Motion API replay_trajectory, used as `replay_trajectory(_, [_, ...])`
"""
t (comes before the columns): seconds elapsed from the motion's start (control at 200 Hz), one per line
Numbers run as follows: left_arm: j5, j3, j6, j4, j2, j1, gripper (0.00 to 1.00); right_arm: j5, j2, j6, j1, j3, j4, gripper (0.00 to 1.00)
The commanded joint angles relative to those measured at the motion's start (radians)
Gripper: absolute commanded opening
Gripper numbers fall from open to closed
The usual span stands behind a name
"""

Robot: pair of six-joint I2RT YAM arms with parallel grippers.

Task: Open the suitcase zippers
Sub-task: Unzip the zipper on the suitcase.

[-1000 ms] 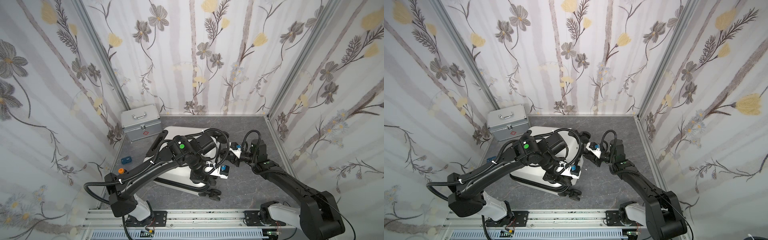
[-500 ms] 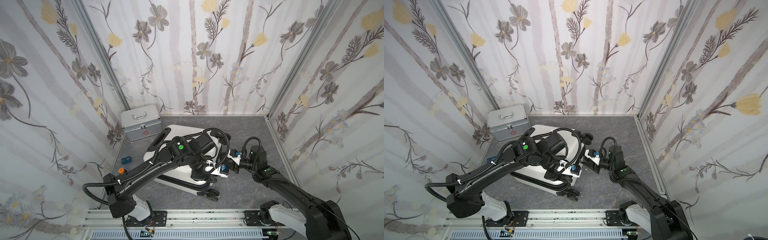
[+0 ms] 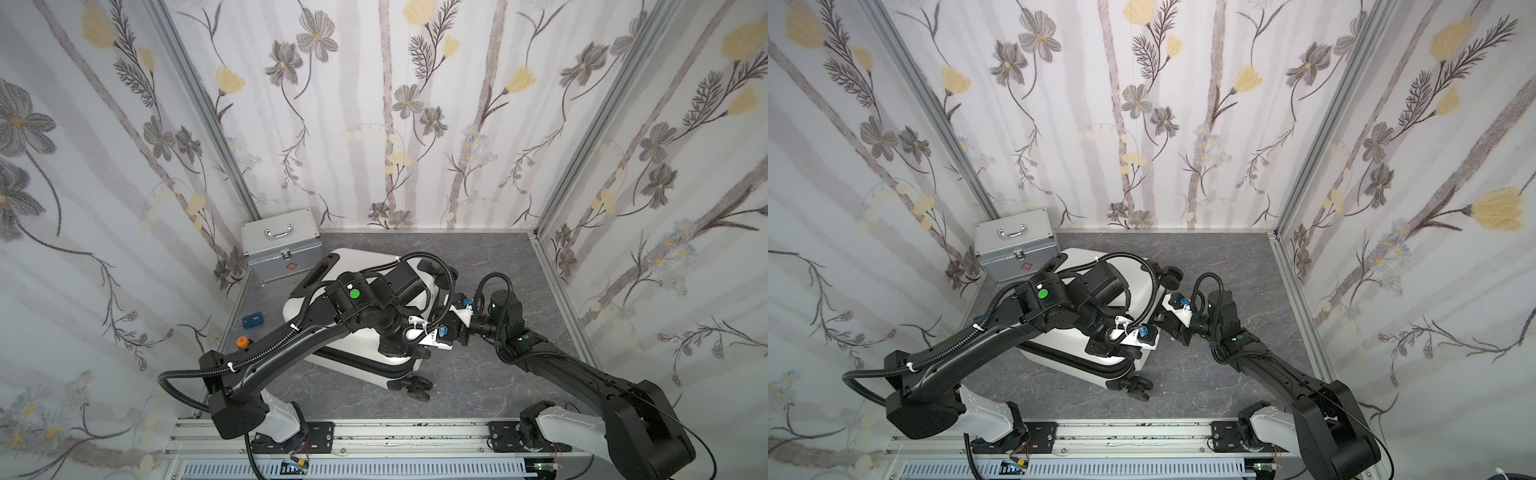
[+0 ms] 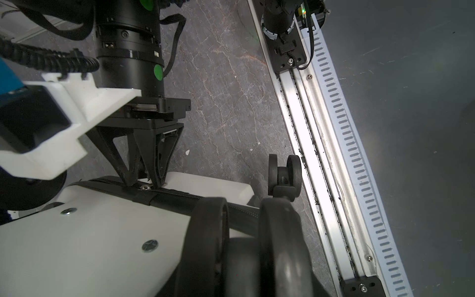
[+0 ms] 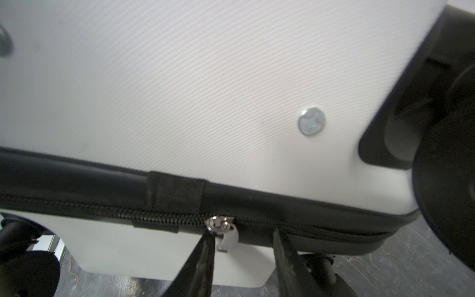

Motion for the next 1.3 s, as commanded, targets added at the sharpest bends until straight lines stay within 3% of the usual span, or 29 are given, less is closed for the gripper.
replay_trajectory(0.0, [0.068, 0.002, 0.003, 0.106, -0.016, 0.0, 0.0, 0.0, 0.024, 0.048, 0.018, 0.008, 0.072, 0.35])
replay_trajectory(0.425, [0.054, -0.018, -0.005, 0.117, -0.025, 0.005, 0.0, -0.083, 0.05, 0.032, 0.025, 0.017, 0.063, 0.0])
replay_trajectory(0.575, [0.046, -0.028, -0.008, 0.12, -0.031, 0.009, 0.0, -0.04, 0.021, 0.061, 0.011, -0.008, 0.073, 0.0])
replay_trajectory(0.755, [0.039, -0.03, -0.008, 0.123, -0.034, 0.009, 0.0, -0.073, 0.012, 0.107, 0.001, -0.017, 0.094, 0.0])
replay_trajectory(0.874, [0.045, -0.03, -0.008, 0.126, -0.032, 0.01, 0.0, -0.077, 0.022, 0.127, 0.002, -0.023, 0.121, 0.15])
replay_trajectory(1.294, [0.062, -0.029, -0.009, 0.126, -0.033, 0.01, 0.0, -0.083, 0.063, 0.135, 0.017, 0.012, 0.162, 0.31])
